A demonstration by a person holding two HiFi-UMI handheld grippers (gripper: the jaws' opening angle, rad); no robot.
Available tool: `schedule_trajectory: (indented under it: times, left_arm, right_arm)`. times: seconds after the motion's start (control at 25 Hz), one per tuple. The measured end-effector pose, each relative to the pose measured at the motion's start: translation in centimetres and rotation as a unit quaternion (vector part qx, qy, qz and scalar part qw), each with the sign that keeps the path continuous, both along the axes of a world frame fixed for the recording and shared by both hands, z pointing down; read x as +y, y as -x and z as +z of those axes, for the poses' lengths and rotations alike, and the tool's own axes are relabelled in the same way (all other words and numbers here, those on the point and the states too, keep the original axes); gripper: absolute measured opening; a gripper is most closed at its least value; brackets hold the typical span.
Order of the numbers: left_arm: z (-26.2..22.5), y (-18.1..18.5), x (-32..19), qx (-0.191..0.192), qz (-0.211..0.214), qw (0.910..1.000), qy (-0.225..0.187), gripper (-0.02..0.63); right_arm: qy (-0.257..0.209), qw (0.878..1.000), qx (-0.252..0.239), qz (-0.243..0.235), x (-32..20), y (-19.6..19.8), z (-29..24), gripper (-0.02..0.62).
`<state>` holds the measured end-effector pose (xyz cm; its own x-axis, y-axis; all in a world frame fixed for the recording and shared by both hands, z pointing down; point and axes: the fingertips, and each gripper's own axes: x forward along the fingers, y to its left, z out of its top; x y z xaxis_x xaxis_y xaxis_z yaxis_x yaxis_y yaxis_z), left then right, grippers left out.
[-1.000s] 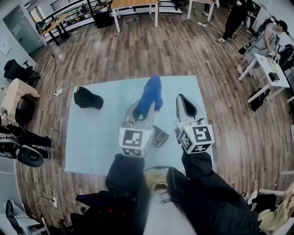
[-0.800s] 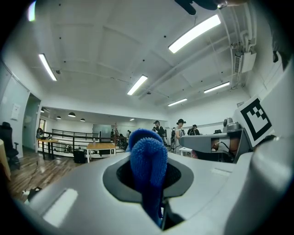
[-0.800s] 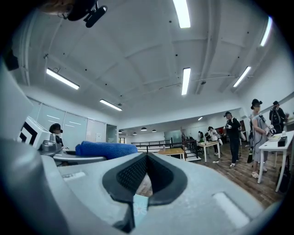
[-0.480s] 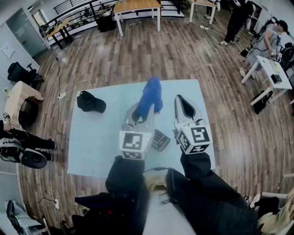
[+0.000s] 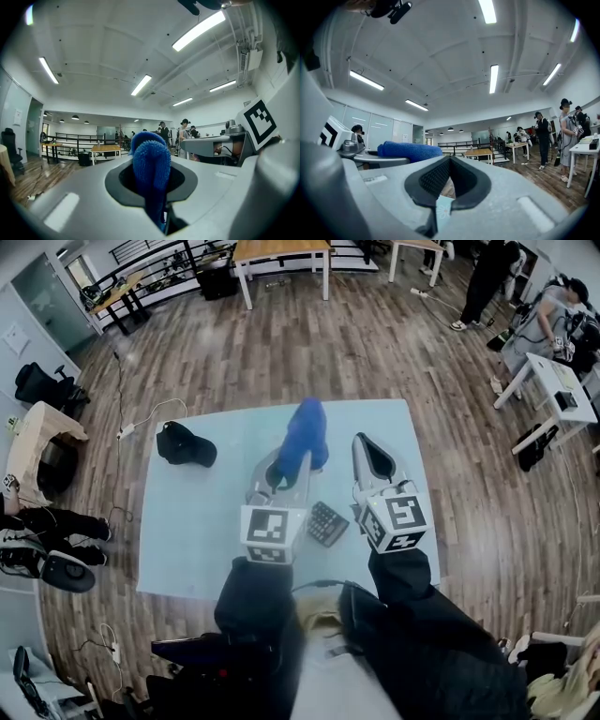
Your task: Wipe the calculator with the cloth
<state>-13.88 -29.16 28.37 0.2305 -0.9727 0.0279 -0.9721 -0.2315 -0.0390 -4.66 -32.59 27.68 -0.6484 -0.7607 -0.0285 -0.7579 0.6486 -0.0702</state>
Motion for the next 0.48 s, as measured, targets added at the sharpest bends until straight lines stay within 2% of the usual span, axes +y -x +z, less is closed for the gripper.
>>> schedule_trajectory:
  times: [0.48]
  left_arm:
    - [0.38, 0.00, -0.14, -0.002, 0.009, 0.9999, 0.008, 0.055]
  right_arm:
    - [-0.003, 1.000, 0.007, -0.008, 0.03, 0.72, 0.12, -0.002]
